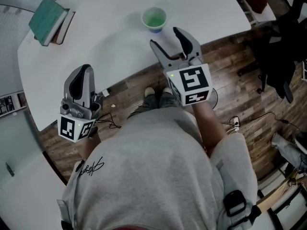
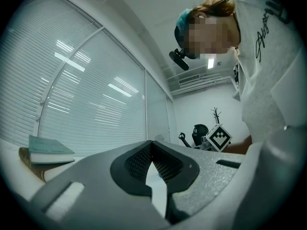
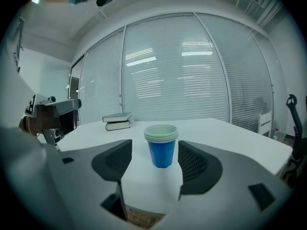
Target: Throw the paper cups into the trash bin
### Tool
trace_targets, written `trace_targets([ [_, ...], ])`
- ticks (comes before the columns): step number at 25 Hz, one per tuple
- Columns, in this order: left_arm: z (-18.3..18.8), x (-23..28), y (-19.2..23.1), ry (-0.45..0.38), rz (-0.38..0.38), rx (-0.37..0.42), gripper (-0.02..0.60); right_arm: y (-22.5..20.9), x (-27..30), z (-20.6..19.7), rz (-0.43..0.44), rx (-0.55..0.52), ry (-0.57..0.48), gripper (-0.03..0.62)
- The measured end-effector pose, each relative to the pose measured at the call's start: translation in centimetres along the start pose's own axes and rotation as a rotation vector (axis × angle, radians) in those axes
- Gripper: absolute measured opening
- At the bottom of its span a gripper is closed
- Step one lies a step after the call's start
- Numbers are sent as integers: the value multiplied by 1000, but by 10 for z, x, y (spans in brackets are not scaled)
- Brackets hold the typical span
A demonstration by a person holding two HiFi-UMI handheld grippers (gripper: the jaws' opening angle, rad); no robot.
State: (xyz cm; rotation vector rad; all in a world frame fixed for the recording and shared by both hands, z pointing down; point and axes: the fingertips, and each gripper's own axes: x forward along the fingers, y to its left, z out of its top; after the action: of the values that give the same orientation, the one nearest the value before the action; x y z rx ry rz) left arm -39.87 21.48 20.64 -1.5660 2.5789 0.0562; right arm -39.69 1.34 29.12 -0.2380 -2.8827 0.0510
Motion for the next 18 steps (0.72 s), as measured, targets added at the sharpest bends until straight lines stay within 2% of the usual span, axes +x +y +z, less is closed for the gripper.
trace_targets([
  [7,0,-4,5,5,19,1,3,-2,11,-3,-4,29,20,290],
  [18,3,-5,5,-17,-13,6,3,-6,28,-12,-13,58,55,313],
])
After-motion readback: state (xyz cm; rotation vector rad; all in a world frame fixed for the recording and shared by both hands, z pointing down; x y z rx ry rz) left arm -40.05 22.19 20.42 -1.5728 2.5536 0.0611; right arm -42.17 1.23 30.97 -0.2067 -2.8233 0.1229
